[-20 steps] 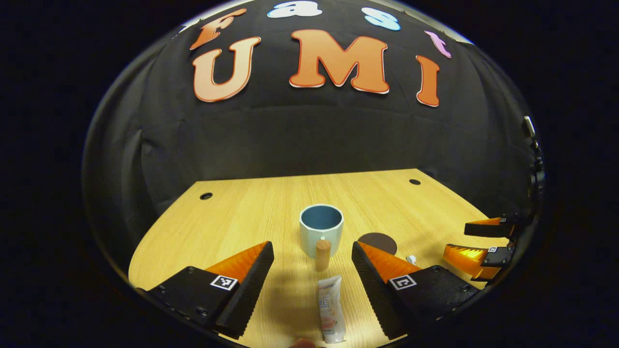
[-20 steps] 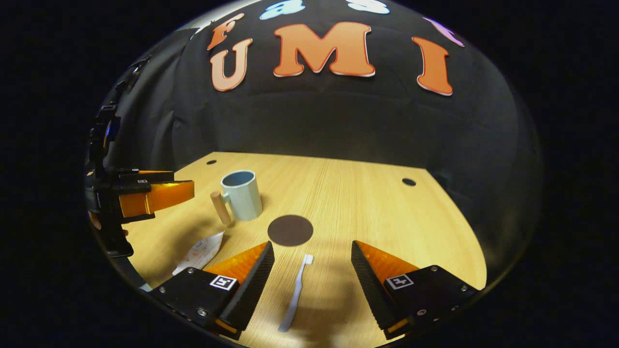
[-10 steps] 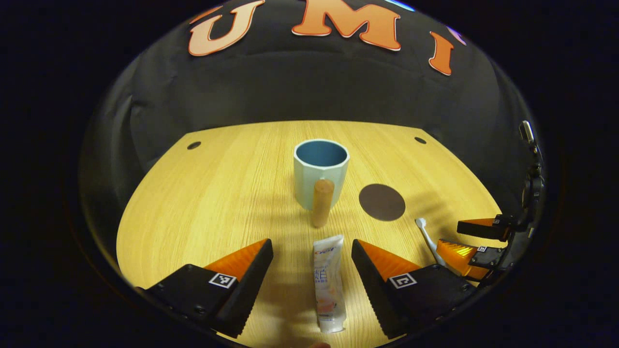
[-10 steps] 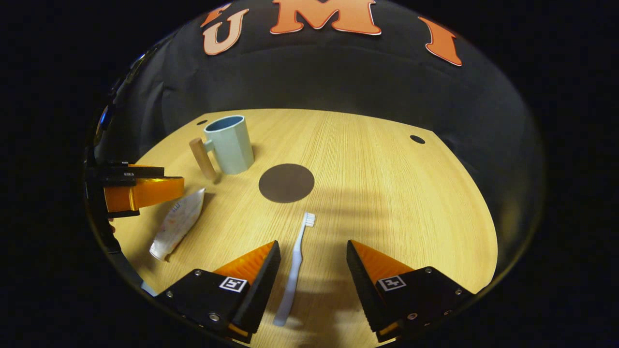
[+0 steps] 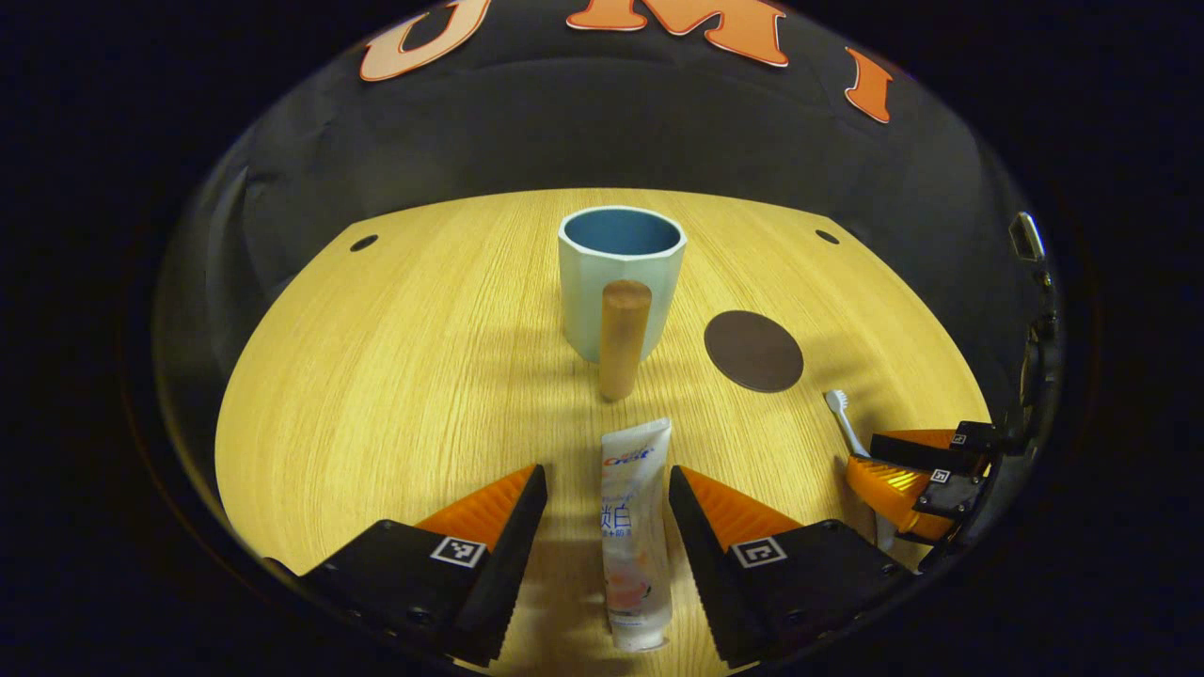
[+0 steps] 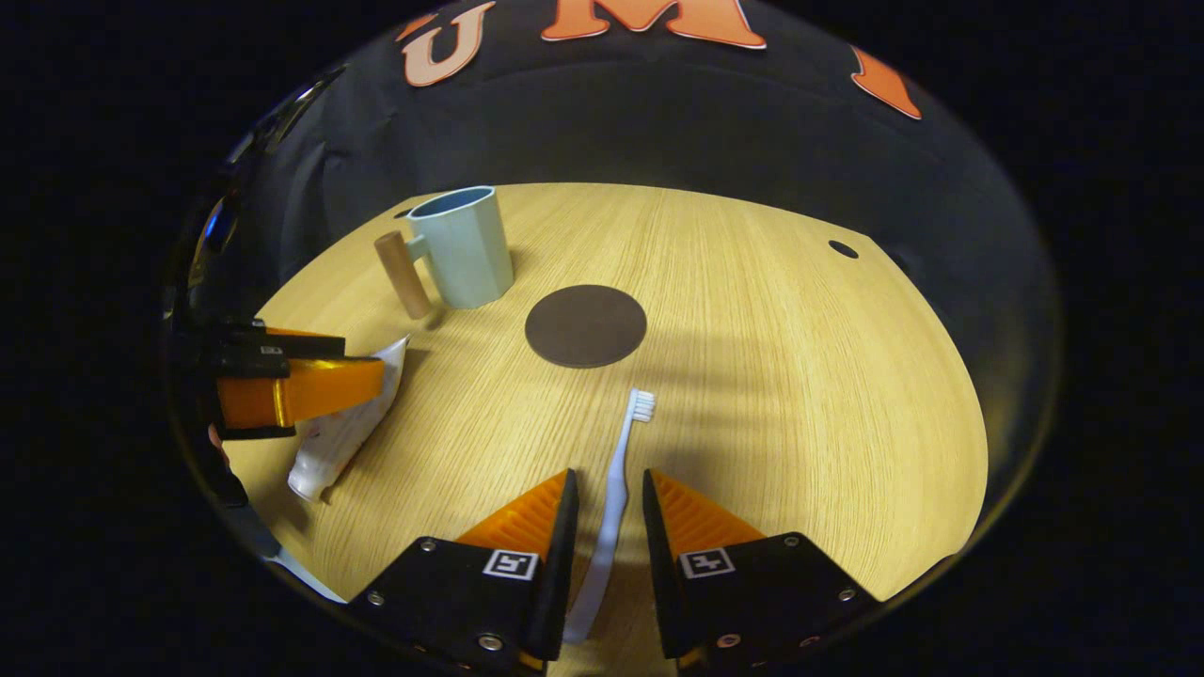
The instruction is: Put the toothbrush and toothpaste on the desktop into the cup, then pick up the cup and place it on the coaster on the desktop.
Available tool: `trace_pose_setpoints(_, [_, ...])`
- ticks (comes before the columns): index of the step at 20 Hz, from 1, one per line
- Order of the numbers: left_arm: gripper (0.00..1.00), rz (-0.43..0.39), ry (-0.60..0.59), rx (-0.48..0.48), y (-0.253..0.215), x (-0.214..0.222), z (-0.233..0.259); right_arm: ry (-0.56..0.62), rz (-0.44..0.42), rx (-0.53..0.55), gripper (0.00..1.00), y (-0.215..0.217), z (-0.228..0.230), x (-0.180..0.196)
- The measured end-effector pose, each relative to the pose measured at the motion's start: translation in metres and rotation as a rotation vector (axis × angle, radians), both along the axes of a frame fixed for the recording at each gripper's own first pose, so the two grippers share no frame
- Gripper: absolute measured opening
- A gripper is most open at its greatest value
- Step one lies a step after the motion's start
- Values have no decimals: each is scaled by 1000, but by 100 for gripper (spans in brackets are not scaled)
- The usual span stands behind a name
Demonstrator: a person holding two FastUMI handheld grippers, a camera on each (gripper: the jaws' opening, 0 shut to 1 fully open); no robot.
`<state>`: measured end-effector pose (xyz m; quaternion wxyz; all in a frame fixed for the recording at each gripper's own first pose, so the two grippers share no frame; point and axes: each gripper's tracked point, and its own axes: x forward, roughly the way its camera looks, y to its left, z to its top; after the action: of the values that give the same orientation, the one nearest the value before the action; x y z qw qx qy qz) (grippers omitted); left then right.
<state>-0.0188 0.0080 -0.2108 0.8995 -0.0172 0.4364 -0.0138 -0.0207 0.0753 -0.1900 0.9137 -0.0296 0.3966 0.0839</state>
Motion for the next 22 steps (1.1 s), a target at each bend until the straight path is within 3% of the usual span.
trace_pose_setpoints(1, [78, 4, 17, 4, 1, -3, -2, 2, 5, 4, 35, 4, -1, 0])
trace_pose_setpoints(2, [77, -8, 26, 3, -2, -2, -7, -1, -3, 15, 23, 5, 0, 2])
trace_pose_setpoints(4, [51, -10, 20, 21, 0, -2, -3, 15, -30, 55, 14, 6, 1, 3])
trace_pose_setpoints(8, [33, -5, -4, 6, 0, 1, 0, 6, -40, 82, 4, 6, 1, 7])
trace_pose_setpoints(12, [25, -11, -32, -37, -2, -2, 13, -18, -33, 136, 4, 13, 7, 10])
trace_pose_setpoints(13, [27, -14, -38, -53, -3, -3, 14, -29, -28, 148, 3, 15, 8, 11])
trace_pose_setpoints(14, [20, -23, -39, -65, -4, -4, 13, -38, -23, 155, 2, 16, 11, 12])
trace_pose_setpoints(16, [16, -28, -60, -81, -5, -2, 13, -59, -23, 171, 1, 17, 18, 13])
trace_pose_setpoints(17, [21, -30, -62, -91, -7, -1, 10, -63, -27, 177, 1, 16, 18, 14])
trace_pose_setpoints(18, [16, -34, -62, -104, -9, -2, 10, -72, -27, 187, 1, 16, 21, 14])
trace_pose_setpoints(22, [15, -32, -112, -140, -11, 1, 19, -111, -52, 213, 1, 11, 32, 19])
